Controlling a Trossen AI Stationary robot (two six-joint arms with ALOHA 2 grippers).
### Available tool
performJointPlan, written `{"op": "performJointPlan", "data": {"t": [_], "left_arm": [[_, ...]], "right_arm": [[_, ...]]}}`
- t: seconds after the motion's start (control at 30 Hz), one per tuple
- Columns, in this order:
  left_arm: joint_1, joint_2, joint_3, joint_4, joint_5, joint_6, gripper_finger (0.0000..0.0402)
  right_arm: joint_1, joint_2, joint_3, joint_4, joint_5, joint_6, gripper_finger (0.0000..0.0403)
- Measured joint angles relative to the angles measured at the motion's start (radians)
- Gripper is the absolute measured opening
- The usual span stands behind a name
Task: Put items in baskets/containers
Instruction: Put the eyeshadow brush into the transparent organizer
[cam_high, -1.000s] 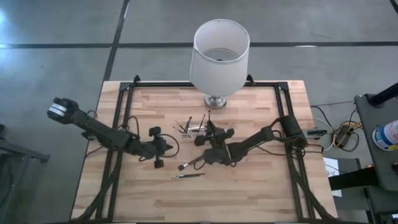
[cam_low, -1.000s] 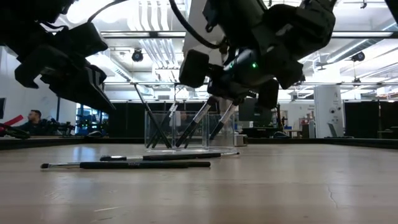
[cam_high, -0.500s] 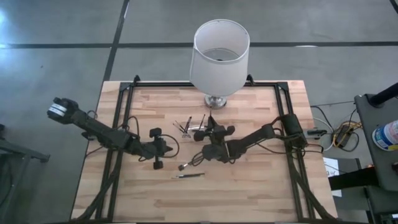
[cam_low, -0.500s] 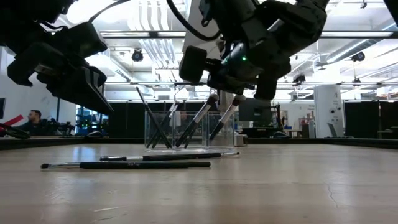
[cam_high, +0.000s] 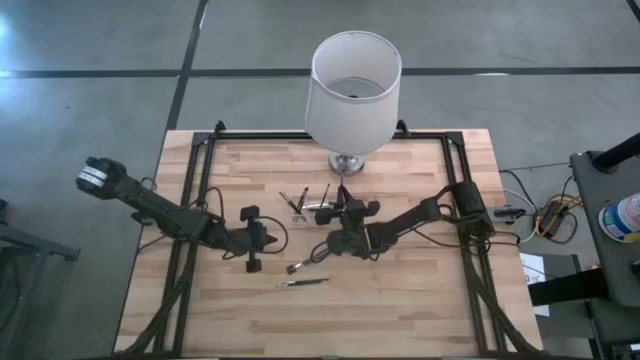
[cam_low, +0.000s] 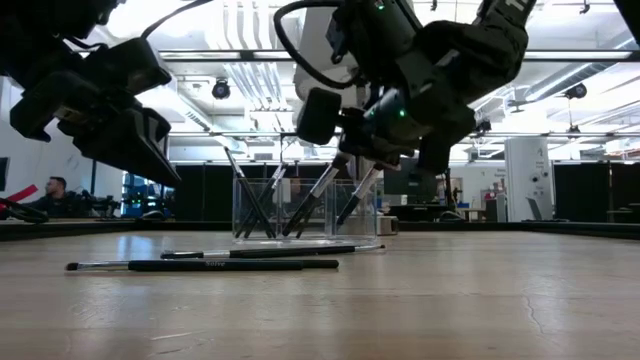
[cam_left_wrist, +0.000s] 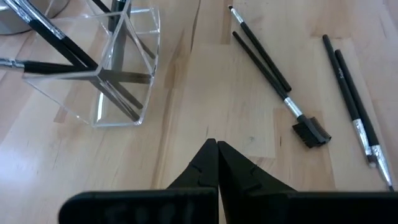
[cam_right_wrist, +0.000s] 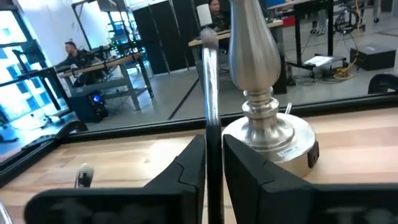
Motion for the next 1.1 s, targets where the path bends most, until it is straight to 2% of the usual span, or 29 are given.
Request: {"op": "performJointPlan", "data": {"t": [0.2, 0.47, 0.57, 0.73, 0.83, 0.9, 0.93, 1.03, 1.1], "left_arm": [[0.000, 0.000, -0.013, -0.001, 0.000, 0.000, 0.0000], [0.000, 0.000, -0.013, 0.000, 0.000, 0.000, 0.0000], [0.000, 0.000, -0.013, 0.004, 0.000, 0.000, 0.0000], [0.000, 0.000, -0.013, 0.015, 0.013, -0.004, 0.0000], [0.000, 0.000, -0.013, 0.015, 0.070, -0.035, 0.0000], [0.000, 0.000, -0.013, 0.015, 0.116, -0.070, 0.0000], [0.000, 0.000, -0.013, 0.014, 0.133, -0.083, 0.0000], [0.000, 0.000, -0.013, 0.014, 0.167, -0.117, 0.0000], [0.000, 0.000, -0.013, 0.014, 0.166, -0.130, 0.0000]], "right_arm": [[-0.007, 0.000, 0.000, 0.002, -0.102, -0.006, 0.0066], [-0.001, -0.010, 0.001, 0.002, -0.100, -0.041, 0.0084], [0.011, -0.034, 0.017, 0.000, -0.100, -0.115, 0.0093], [0.049, -0.107, 0.047, -0.004, -0.133, -0.334, 0.0108], [0.088, -0.175, 0.053, -0.065, -0.250, -0.498, 0.0114], [0.116, -0.230, 0.053, -0.161, -0.350, -0.485, 0.0116], [0.125, -0.263, 0.055, -0.243, -0.422, -0.430, 0.0116], [0.128, -0.336, 0.109, -0.594, -0.685, -0.131, 0.0116], [0.126, -0.341, 0.165, -0.814, -0.817, -0.027, 0.0116]]}}
